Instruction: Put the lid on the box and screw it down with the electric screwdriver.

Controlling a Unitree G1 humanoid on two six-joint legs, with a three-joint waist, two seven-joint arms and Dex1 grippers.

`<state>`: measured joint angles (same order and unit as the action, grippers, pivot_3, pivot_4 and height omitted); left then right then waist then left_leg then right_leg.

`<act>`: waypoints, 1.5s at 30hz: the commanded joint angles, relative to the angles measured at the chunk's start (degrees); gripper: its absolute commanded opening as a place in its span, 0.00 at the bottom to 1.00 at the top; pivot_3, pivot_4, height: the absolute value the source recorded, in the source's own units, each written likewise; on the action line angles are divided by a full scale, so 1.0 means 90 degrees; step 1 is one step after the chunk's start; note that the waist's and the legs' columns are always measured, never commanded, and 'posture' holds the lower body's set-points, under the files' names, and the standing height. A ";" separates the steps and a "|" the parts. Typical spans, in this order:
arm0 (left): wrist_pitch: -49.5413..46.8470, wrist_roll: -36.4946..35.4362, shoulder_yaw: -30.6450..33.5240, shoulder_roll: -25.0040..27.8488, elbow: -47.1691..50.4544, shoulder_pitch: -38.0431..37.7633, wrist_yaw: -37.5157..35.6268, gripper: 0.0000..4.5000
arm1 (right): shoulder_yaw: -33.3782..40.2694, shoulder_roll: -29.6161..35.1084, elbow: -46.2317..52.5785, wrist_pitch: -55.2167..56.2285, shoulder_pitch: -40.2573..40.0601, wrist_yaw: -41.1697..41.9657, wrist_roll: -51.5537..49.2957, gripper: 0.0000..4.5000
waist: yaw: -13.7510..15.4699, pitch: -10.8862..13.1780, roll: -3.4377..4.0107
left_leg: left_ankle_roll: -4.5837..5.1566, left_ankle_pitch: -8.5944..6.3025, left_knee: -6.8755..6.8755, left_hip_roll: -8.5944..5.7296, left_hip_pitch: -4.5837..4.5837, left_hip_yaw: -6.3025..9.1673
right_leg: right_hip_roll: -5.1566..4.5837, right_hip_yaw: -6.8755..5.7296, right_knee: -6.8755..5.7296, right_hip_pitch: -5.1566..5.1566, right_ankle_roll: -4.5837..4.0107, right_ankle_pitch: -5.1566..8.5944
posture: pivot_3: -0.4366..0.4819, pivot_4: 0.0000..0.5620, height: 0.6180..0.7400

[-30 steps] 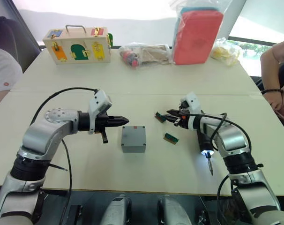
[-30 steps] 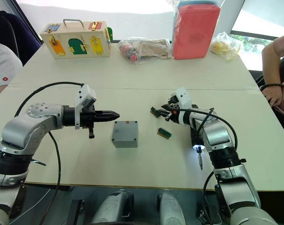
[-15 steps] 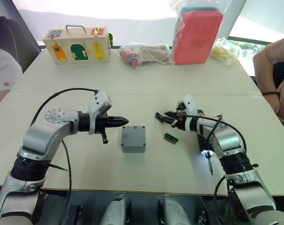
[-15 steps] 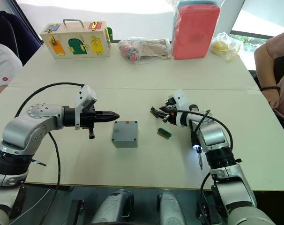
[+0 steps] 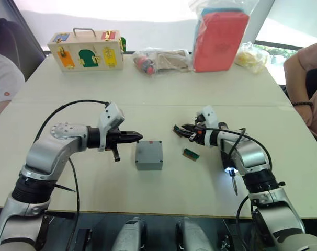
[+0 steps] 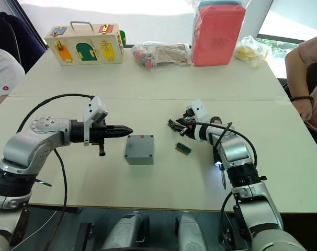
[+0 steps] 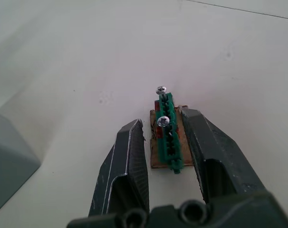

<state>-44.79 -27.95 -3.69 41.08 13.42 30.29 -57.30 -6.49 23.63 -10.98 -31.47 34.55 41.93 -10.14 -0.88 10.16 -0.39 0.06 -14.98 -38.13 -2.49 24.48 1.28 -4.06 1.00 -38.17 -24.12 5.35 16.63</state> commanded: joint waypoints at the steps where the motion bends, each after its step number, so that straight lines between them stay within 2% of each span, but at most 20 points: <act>1: 0.0077 -0.0011 0.0043 0.0049 0.0029 0.0059 -0.0009 0.00 | 0.0040 -0.0036 0.0019 0.0171 0.0193 -0.0034 0.0024 0.17 | 0.0002 0.0000 0.0000 | 0.0000 0.0000 0.0000 0.0000 0.0000 0.0000 | 0.0000 0.0000 0.0000 0.0000 0.0000 0.0000 | 0.48 0.27 0.98; 2: 0.0075 -0.0017 0.0047 0.0056 0.0034 0.0044 -0.0008 0.00 | 0.0044 -0.0044 0.0009 0.0174 0.0196 -0.0040 0.0026 0.14 | 0.0001 0.0000 0.0000 | 0.0000 0.0000 0.0000 0.0000 0.0000 0.0000 | 0.0000 0.0000 0.0000 0.0000 0.0000 0.0000 | 0.48 0.27 0.98; 3: 0.0075 -0.0020 0.0050 0.0060 0.0037 0.0034 -0.0009 0.00 | 0.0048 -0.0051 0.0003 0.0176 0.0197 -0.0040 0.0030 0.02 | -0.0002 0.0000 0.0000 | 0.0000 0.0000 0.0000 0.0000 0.0000 0.0000 | 0.0000 0.0000 0.0000 0.0000 0.0000 0.0000 | 0.48 0.27 0.98; 4: 0.0076 -0.0020 0.0054 0.0065 0.0039 0.0023 -0.0008 0.00 | 0.0048 -0.0055 0.0000 0.0182 0.0191 -0.0046 0.0037 0.01 | -0.0006 0.0000 0.0000 | 0.0000 0.0000 0.0000 0.0000 0.0000 0.0000 | 0.0000 0.0000 0.0000 0.0000 0.0000 0.0000 | 0.48 0.27 0.98; 12: 0.0075 -0.0027 0.0061 0.0066 0.0049 0.0003 -0.0003 0.00 | 0.0058 0.0039 0.0184 0.0075 0.0105 -0.0007 0.0011 0.01 | -0.0001 0.0000 0.0001 | 0.0000 0.0000 0.0000 0.0000 -0.0001 0.0000 | 0.0001 0.0000 -0.0002 0.0000 0.0000 0.0000 | 0.48 0.27 0.98; 26: 0.0123 -0.0024 0.0027 0.0017 -0.0068 0.0017 -0.0036 0.00 | 0.0607 0.0247 0.1354 -0.0656 0.0075 -0.0118 -0.0466 0.01 | 0.0003 0.0000 0.0001 | 0.0000 0.0000 0.0000 0.0000 -0.0001 0.0000 | 0.0000 0.0001 -0.0002 -0.0001 0.0000 0.0000 | 0.48 0.27 0.98; 30: 0.0038 -0.0146 0.0105 0.0083 -0.0070 0.0032 -0.0132 0.00 | 0.0680 0.0324 0.2066 -0.1070 0.0129 -0.0088 -0.0769 0.01 | 0.0003 0.0000 0.0001 | 0.0000 0.0000 0.0000 0.0000 -0.0001 0.0000 | 0.0000 0.0000 -0.0002 -0.0001 0.0000 0.0000 | 0.48 0.27 0.98; 36: -0.0092 -0.0317 0.0124 0.0600 0.0085 -0.0169 -0.0608 0.00 | 0.0242 0.0218 0.3545 -0.1626 -0.0249 0.0246 -0.1521 0.01 | -0.0016 -0.0001 0.0002 | 0.0002 -0.0001 0.0003 0.0004 -0.0001 0.0003 | 0.0003 0.0003 -0.0002 -0.0004 0.0000 0.0000 | 0.48 0.27 0.98; 40: -0.0057 -0.0280 0.0092 0.0817 0.0152 -0.0429 -0.0715 0.00 | -0.0171 0.0082 0.3871 -0.1675 -0.0533 0.0142 -0.1594 0.01 | 0.0009 -0.0001 0.0001 | 0.0010 -0.0005 0.0001 0.0002 -0.0001 0.0003 | 0.0000 0.0003 -0.0002 -0.0001 0.0000 0.0000 | 0.48 0.27 0.98; 45: -0.0145 -0.0378 0.0167 0.0760 0.0248 -0.0513 -0.0588 0.00 | -0.0473 0.0061 0.3737 -0.1496 -0.0681 0.0068 -0.1437 0.01 | 0.0020 -0.0001 0.0001 | 0.0008 -0.0005 -0.0001 0.0000 -0.0001 0.0003 | -0.0003 0.0002 -0.0002 0.0000 0.0000 0.0000 | 0.48 0.27 0.98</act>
<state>-46.02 -30.56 -3.65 47.70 13.83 25.31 -62.93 -11.10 24.11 21.77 -46.56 28.00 42.92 -23.23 -0.70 10.15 -0.38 0.13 -15.01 -38.14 -2.49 24.47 1.31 -4.08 1.01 -38.18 -24.11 5.35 16.63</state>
